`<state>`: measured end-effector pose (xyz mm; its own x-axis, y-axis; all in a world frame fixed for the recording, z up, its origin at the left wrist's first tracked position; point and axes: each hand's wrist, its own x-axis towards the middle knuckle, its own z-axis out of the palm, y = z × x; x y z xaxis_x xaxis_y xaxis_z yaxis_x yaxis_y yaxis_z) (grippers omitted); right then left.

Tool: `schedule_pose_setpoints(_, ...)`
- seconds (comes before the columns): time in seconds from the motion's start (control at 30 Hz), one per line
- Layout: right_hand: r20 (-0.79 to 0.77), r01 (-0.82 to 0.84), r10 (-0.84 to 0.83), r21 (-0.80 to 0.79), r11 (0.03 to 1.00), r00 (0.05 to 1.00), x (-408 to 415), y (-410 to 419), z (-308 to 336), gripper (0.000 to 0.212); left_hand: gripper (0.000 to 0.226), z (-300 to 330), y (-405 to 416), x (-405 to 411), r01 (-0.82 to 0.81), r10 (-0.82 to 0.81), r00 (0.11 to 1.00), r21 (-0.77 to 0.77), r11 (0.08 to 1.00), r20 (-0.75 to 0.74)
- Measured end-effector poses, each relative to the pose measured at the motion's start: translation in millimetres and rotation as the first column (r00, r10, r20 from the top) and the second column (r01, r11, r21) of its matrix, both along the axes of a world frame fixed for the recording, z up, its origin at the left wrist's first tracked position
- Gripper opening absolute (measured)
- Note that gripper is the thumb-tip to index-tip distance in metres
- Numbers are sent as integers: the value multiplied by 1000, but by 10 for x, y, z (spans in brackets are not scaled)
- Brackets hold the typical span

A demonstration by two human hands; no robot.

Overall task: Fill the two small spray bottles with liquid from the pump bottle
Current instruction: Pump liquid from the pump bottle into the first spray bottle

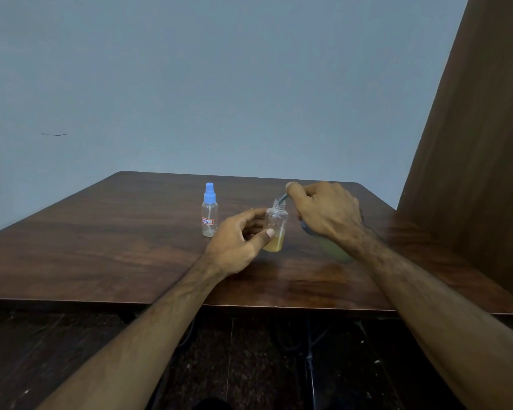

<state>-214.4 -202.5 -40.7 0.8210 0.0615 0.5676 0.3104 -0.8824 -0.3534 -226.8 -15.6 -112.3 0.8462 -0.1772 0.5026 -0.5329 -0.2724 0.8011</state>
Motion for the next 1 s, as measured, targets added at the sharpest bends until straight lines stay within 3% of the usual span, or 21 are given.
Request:
schedule_pose_setpoints(0.1,-15,0,0,2,1000,1000,5,6,-14,75,38,-1,-3,-3,-9,9,1000,-9,1000,3)
schedule_pose_setpoints(0.33,32,-9,8,12,1000,999,2,11,-42,64,36,-11,-10,2,2,-2,1000,4,1000,-2)
schedule_pose_setpoints(0.5,-24,-13,14,25,1000,1000,17,13,-54,74,35,-19,2,19,-8,8,1000,-3,1000,-15)
schedule_pose_setpoints(0.77,8,-26,25,40,999,1000,65,22,-67,63,35,-26,-7,32,-26,27,1000,30,999,-7)
schedule_pose_setpoints(0.93,-10,-33,34,43,999,999,121,14,-69,77,39,-48,0,81,-45,45,999,6,999,-3)
schedule_pose_setpoints(1.0,9,-35,35,35,999,999,129,17,-74,73,38,-47,0,87,-49,49,999,15,999,-1)
